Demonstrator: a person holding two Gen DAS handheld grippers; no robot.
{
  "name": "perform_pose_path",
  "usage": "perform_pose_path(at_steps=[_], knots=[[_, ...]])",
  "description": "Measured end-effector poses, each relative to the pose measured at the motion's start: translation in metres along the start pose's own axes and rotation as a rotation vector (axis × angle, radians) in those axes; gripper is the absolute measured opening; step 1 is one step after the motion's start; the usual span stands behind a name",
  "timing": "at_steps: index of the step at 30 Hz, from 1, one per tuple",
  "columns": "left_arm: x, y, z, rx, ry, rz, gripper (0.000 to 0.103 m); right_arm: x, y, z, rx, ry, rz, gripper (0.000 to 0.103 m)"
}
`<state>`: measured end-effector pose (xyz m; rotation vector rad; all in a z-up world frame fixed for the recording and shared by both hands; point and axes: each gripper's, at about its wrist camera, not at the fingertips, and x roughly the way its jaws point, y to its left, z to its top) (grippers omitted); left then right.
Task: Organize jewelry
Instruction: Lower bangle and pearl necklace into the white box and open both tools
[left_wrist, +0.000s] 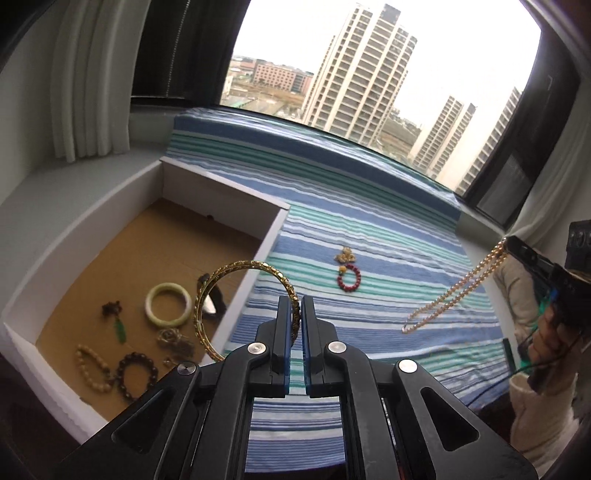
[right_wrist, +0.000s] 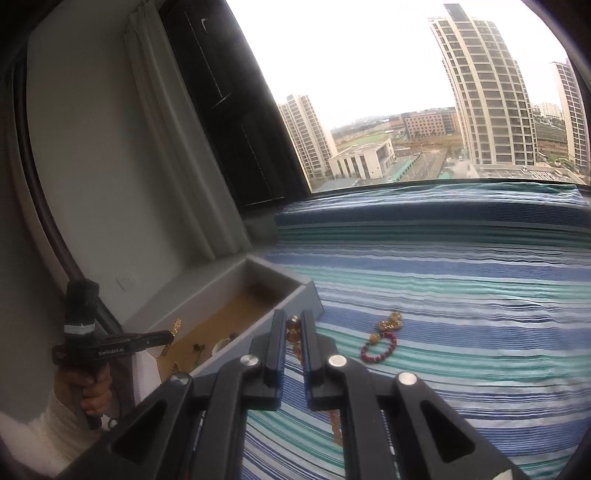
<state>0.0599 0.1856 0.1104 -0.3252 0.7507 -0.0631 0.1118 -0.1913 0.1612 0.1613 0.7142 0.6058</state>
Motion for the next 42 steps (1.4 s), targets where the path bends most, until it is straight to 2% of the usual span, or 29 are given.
perform_pose_path(at_steps=[4, 9, 13, 18, 27, 30, 35, 37, 38, 39, 40, 41, 42], knots=[[-0.020, 0.043, 0.004, -0.058, -0.039, 0.099, 0.003, 0.023, 0.033, 0.019, -0.047, 0.005, 0.054, 0.008], [-0.023, 0.095, 0.005, -0.142, -0.044, 0.192, 0.003, 0.056, 0.080, 0.053, -0.108, -0.005, 0.133, 0.008], [-0.006, 0.127, 0.006, -0.168, -0.018, 0.243, 0.003, 0.091, 0.116, 0.077, -0.135, 0.008, 0.204, 0.008], [0.026, 0.161, 0.007, -0.194, 0.033, 0.288, 0.003, 0.149, 0.148, 0.092, -0.146, 0.049, 0.249, 0.008], [0.096, 0.184, 0.019, -0.226, 0.133, 0.292, 0.003, 0.264, 0.168, 0.089, -0.129, 0.127, 0.225, 0.008], [0.123, 0.188, 0.016, -0.237, 0.179, 0.298, 0.003, 0.304, 0.165, 0.074, -0.148, 0.180, 0.173, 0.008], [0.153, 0.192, 0.009, -0.224, 0.234, 0.346, 0.005, 0.360, 0.150, 0.032, -0.183, 0.297, 0.068, 0.008], [0.158, 0.193, 0.007, -0.216, 0.243, 0.376, 0.015, 0.368, 0.141, 0.017, -0.170, 0.332, 0.048, 0.010], [0.157, 0.192, 0.006, -0.216, 0.245, 0.383, 0.040, 0.366, 0.136, 0.012, -0.161, 0.339, 0.041, 0.010], [0.154, 0.191, 0.005, -0.220, 0.236, 0.391, 0.065, 0.367, 0.133, 0.009, -0.156, 0.343, 0.026, 0.019], [0.147, 0.189, 0.005, -0.224, 0.216, 0.403, 0.071, 0.364, 0.129, 0.006, -0.152, 0.347, 0.012, 0.031], [0.140, 0.186, 0.004, -0.219, 0.194, 0.411, 0.074, 0.359, 0.126, 0.005, -0.148, 0.344, -0.003, 0.062], [0.133, 0.182, 0.005, -0.209, 0.180, 0.411, 0.075, 0.353, 0.121, 0.004, -0.140, 0.331, -0.014, 0.084]])
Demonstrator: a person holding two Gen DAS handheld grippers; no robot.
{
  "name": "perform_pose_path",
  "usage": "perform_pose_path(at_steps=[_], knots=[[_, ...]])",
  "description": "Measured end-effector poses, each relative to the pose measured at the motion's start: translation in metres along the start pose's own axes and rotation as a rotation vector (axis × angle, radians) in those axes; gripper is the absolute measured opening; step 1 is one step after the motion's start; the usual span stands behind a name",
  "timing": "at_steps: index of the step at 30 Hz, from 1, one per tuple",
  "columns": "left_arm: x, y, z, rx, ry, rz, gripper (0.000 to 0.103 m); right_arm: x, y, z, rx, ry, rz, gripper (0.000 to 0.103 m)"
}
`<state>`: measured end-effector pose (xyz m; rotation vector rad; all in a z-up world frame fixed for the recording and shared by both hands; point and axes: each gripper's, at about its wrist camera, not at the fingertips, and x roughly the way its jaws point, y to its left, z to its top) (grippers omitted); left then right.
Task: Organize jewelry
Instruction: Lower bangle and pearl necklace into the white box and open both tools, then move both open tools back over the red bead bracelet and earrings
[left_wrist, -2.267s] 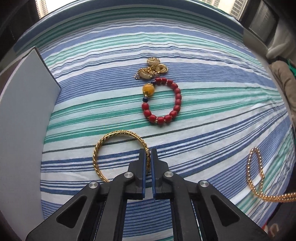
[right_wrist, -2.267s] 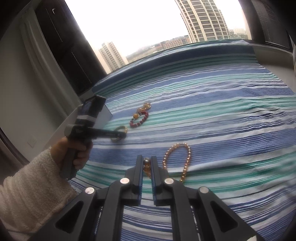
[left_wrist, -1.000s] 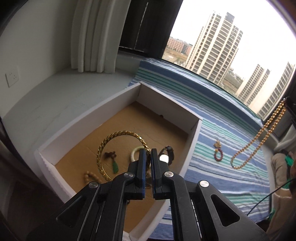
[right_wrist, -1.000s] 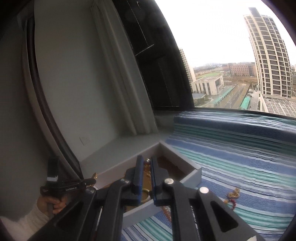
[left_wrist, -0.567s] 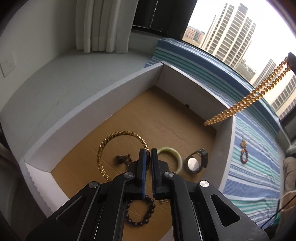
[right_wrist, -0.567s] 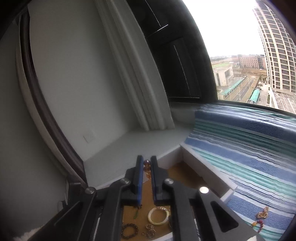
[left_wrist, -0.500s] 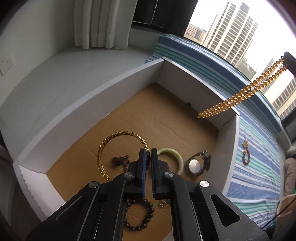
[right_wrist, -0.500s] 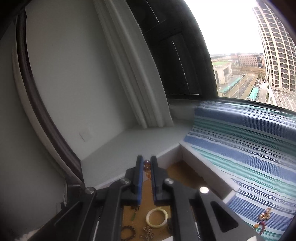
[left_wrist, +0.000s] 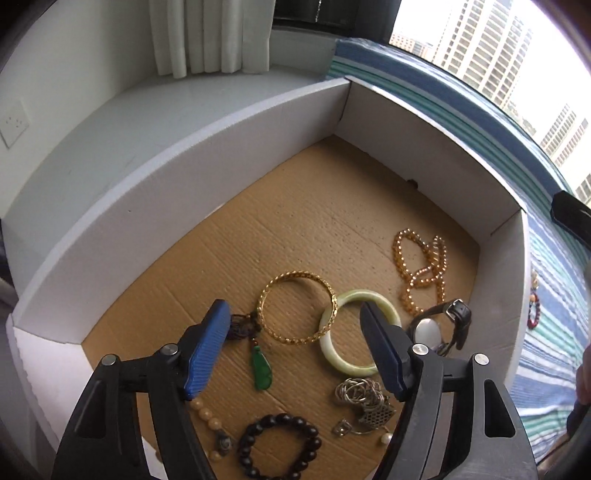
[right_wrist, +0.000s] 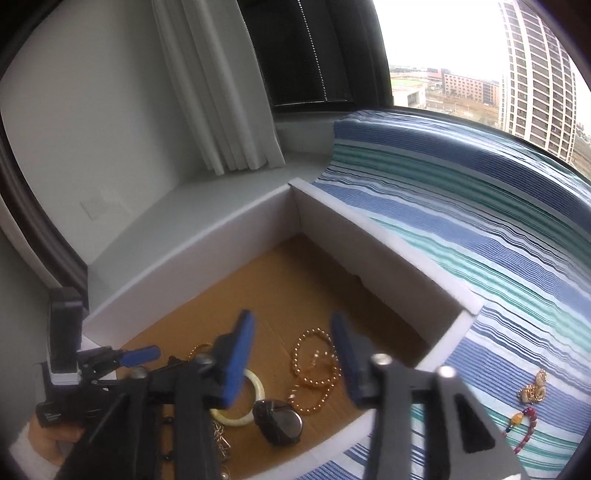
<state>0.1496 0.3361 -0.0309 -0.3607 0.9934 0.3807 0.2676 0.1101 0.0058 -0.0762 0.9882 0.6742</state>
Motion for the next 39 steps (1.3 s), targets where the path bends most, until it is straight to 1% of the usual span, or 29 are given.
perform_pose_path(at_steps=[2, 5, 8, 12, 14, 16, 20, 22, 25, 29, 32, 35, 39], knots=[[-0.017, -0.003, -0.005, 0.015, -0.023, -0.008, 0.076, -0.015, -0.007, -0.008, 0.009, -0.037, -0.023, 0.085], [-0.048, -0.014, -0.020, 0.040, -0.075, -0.022, 0.083, -0.035, -0.017, -0.024, -0.010, -0.047, -0.076, 0.085], [-0.077, -0.034, -0.041, 0.091, -0.124, -0.046, 0.087, -0.055, -0.029, -0.050, -0.025, -0.049, -0.146, 0.085], [-0.106, -0.076, -0.071, 0.180, -0.165, -0.101, 0.092, -0.080, -0.057, -0.101, -0.015, -0.027, -0.203, 0.085], [-0.114, -0.099, -0.087, 0.230, -0.167, -0.135, 0.093, -0.093, -0.074, -0.133, -0.011, -0.012, -0.247, 0.085], [-0.116, -0.123, -0.102, 0.276, -0.154, -0.177, 0.094, -0.104, -0.093, -0.164, 0.003, 0.002, -0.294, 0.085], [-0.103, -0.178, -0.131, 0.369, -0.092, -0.259, 0.094, -0.125, -0.137, -0.220, 0.075, 0.023, -0.396, 0.085], [-0.090, -0.205, -0.144, 0.416, -0.064, -0.261, 0.094, -0.134, -0.162, -0.243, 0.121, 0.028, -0.457, 0.085], [-0.071, -0.239, -0.161, 0.470, -0.061, -0.251, 0.094, -0.149, -0.196, -0.270, 0.200, 0.030, -0.537, 0.085], [-0.049, -0.269, -0.174, 0.501, -0.056, -0.222, 0.094, -0.166, -0.230, -0.289, 0.258, 0.012, -0.611, 0.085], [-0.038, -0.283, -0.174, 0.512, -0.081, -0.212, 0.094, -0.174, -0.250, -0.296, 0.288, 0.002, -0.647, 0.085], [-0.027, -0.294, -0.172, 0.530, -0.131, -0.184, 0.094, -0.179, -0.267, -0.303, 0.333, -0.005, -0.664, 0.085], [-0.004, -0.300, -0.167, 0.527, -0.157, -0.163, 0.094, -0.178, -0.278, -0.314, 0.379, -0.003, -0.659, 0.085]])
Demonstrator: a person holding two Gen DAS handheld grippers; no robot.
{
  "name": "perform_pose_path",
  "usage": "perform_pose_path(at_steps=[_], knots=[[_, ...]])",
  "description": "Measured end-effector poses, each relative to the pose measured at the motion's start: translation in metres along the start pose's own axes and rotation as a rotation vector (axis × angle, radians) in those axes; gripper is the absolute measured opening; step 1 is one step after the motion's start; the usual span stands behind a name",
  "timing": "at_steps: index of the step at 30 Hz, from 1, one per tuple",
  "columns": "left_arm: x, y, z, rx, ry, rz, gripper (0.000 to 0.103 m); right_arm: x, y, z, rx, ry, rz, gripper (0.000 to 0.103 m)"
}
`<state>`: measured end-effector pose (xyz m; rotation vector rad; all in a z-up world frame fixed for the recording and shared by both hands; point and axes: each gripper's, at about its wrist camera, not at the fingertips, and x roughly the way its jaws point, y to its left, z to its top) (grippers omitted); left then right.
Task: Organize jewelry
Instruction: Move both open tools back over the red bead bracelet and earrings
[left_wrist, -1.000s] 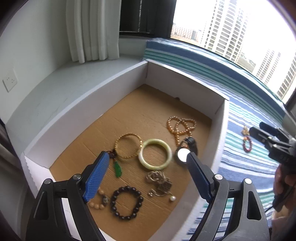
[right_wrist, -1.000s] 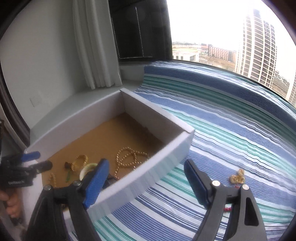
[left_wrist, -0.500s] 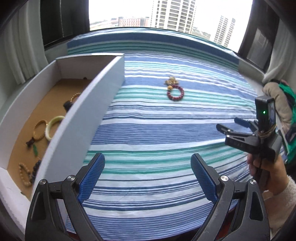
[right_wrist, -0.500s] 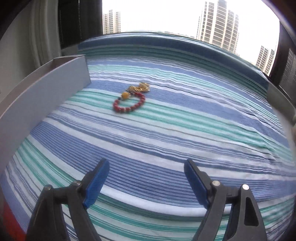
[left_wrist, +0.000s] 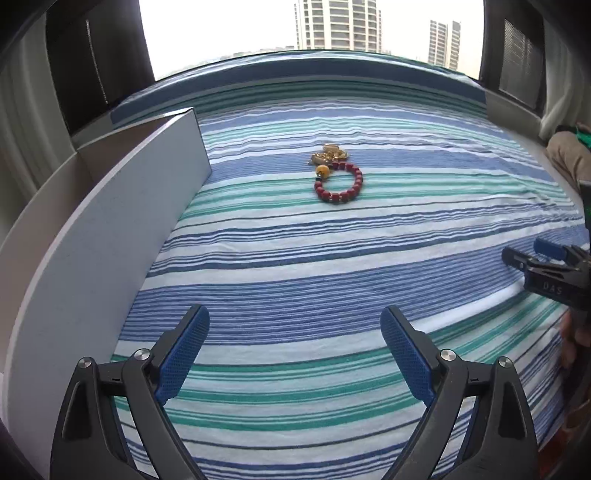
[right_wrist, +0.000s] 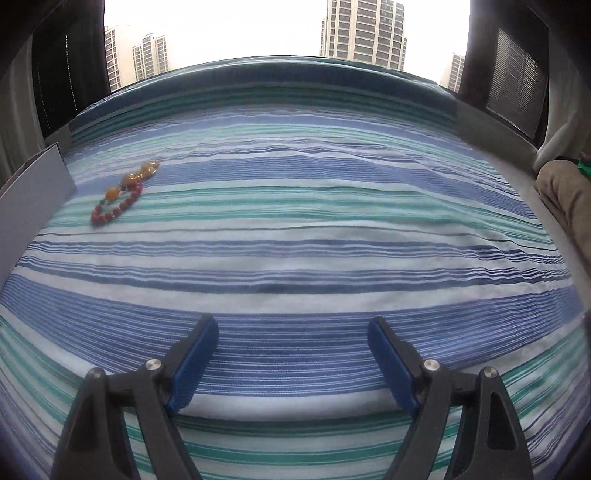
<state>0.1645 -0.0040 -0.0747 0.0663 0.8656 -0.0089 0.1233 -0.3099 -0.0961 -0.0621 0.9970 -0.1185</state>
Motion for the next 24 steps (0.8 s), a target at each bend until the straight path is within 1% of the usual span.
perform_pose_path(at_steps=[2, 8, 9, 11, 14, 24], knots=[[0.012, 0.001, -0.001, -0.008, 0.010, 0.008, 0.094, 0.004, 0.000, -0.001, 0.006, 0.024, 0.012, 0.086], [0.039, 0.012, -0.009, -0.075, 0.054, 0.005, 0.094, 0.006, 0.001, -0.002, 0.004, 0.029, 0.015, 0.089], [0.043, 0.014, -0.012, -0.087, 0.062, 0.002, 0.097, 0.007, 0.001, -0.002, 0.006, 0.029, 0.016, 0.090], [0.043, 0.017, -0.015, -0.108, 0.052, -0.007, 0.099, 0.007, 0.001, -0.004, 0.007, 0.029, 0.016, 0.090], [0.044, 0.015, -0.015, -0.098, 0.060, -0.006, 0.102, 0.007, 0.001, -0.004, 0.008, 0.029, 0.017, 0.091], [0.046, 0.016, -0.016, -0.098, 0.060, -0.009, 0.103, 0.007, 0.002, -0.003, 0.007, 0.030, 0.016, 0.091]])
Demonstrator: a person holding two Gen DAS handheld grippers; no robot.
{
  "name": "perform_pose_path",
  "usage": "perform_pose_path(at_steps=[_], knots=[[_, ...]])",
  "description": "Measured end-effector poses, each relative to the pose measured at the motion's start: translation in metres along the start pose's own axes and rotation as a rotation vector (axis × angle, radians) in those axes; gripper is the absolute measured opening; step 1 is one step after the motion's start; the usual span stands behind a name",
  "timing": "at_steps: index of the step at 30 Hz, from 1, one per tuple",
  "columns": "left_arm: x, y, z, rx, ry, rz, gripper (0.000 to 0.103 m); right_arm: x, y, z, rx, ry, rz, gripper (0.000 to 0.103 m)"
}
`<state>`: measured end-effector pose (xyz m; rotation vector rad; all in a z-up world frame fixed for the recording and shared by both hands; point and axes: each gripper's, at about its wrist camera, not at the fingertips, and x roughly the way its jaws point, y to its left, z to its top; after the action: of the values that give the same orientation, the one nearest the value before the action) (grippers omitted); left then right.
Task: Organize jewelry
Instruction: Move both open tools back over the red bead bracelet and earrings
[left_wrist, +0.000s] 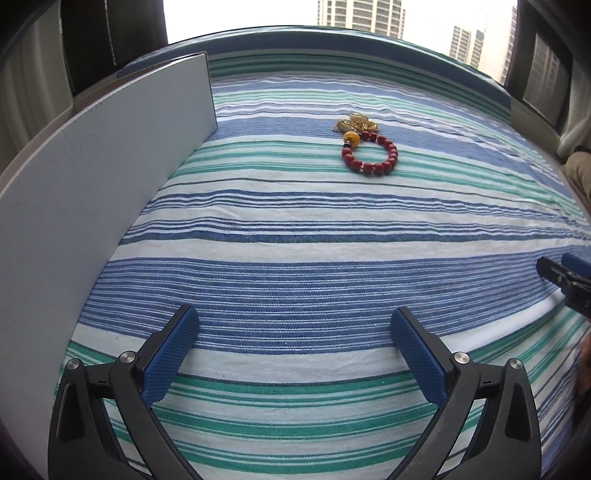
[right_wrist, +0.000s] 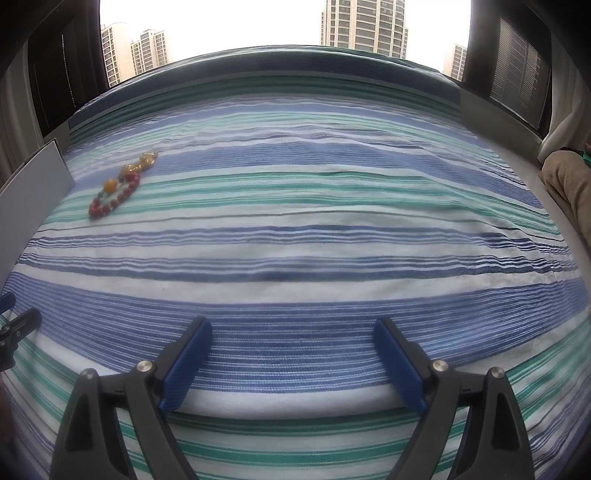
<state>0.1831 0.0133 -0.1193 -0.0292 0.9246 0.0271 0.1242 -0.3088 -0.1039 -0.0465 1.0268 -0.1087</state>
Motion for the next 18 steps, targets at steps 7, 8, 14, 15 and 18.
perform_pose_path(at_steps=[7, 8, 14, 15, 18], knots=[[0.002, 0.000, 0.000, 0.000, 0.000, -0.002, 0.103, 0.000, 0.000, 0.000, 0.000, 0.000, 0.001, 0.091], [0.002, 0.000, -0.001, 0.000, 0.000, -0.004, 0.103, 0.000, 0.001, 0.000, 0.000, 0.000, 0.001, 0.091], [0.002, -0.001, 0.001, 0.038, 0.052, -0.002, 0.102, 0.000, 0.001, 0.000, 0.000, 0.000, 0.000, 0.091], [-0.002, -0.001, 0.003, 0.043, 0.074, 0.006, 0.102, 0.000, 0.001, 0.000, 0.000, 0.000, 0.000, 0.092], [-0.025, -0.004, 0.024, 0.076, 0.054, 0.032, 0.102, 0.000, 0.001, 0.000, 0.000, 0.001, 0.000, 0.092]])
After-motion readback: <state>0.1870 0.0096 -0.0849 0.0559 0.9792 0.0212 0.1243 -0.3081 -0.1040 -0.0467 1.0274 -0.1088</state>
